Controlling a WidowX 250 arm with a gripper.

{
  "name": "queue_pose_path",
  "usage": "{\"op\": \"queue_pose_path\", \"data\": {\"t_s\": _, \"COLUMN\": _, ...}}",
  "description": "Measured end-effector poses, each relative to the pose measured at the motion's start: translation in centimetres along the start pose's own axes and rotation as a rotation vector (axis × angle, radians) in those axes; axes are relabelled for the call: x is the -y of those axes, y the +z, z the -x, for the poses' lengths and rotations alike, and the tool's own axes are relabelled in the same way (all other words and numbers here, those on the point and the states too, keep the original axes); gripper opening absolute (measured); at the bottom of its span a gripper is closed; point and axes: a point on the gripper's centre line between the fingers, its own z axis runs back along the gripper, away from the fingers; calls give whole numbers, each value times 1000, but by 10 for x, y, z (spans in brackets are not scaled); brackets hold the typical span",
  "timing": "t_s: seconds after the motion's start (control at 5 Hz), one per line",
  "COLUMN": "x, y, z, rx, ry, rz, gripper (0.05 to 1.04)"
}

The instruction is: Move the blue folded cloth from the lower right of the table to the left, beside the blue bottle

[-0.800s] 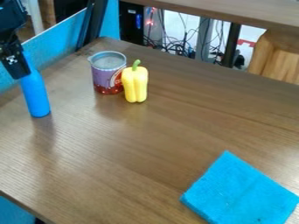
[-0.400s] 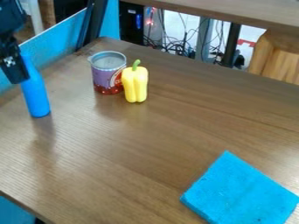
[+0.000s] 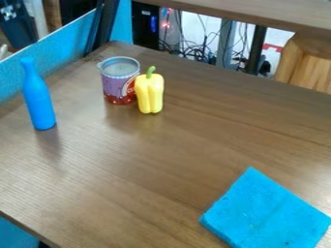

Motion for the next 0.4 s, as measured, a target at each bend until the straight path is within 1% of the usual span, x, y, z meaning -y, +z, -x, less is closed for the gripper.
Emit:
{"op": "queue_pose_path", "data": {"t_s": 0.2, "x": 34, "y": 9, "z": -24, "rx": 40, "ry": -74, "rz": 42, "gripper": 1004}}
{"op": "queue_pose_path", "data": {"t_s": 0.4, "x": 80, "y": -23, "z": -39, "rx": 113, "ry": -237, "rz": 123, "gripper": 1004}}
